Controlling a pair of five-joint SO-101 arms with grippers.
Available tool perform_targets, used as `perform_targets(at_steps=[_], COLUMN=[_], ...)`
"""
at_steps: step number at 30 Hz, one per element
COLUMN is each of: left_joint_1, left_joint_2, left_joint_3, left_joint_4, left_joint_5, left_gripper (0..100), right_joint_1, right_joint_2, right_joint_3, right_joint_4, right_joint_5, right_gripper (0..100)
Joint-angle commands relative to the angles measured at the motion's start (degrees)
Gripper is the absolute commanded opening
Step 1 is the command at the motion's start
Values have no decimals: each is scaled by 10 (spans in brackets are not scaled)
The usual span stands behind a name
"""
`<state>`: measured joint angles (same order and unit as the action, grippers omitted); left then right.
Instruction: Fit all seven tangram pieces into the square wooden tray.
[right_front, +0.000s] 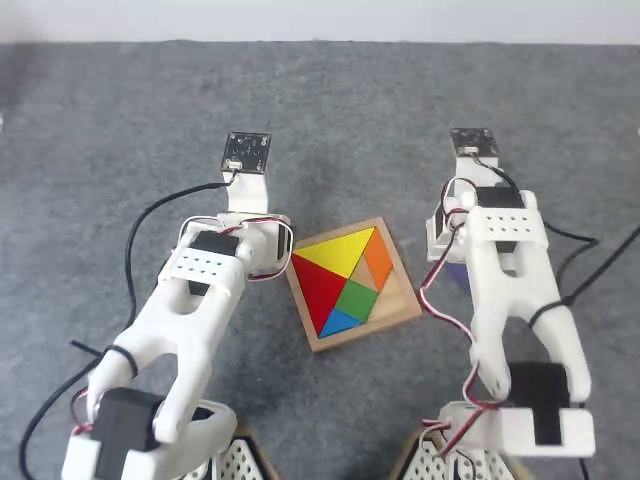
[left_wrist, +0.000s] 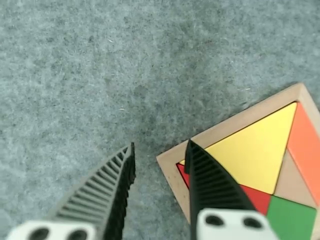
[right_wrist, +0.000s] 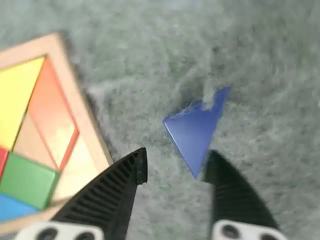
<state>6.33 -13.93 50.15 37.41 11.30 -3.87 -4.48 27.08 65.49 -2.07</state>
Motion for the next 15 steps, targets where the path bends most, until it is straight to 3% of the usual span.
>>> perform_targets(at_steps=[1, 15], left_joint_1=[4, 4], left_joint_2=[-23, -23], left_joint_3=[-1, -2], left_joint_4=[-10, -10], left_joint_5=[-6, -6], left_gripper=[162, 162], right_joint_1=[8, 9], right_joint_2=[20, 116], right_joint_3=[-11, -17], right_joint_4=[-15, -59], right_joint_5=[-20, 1], right_gripper=[297, 260])
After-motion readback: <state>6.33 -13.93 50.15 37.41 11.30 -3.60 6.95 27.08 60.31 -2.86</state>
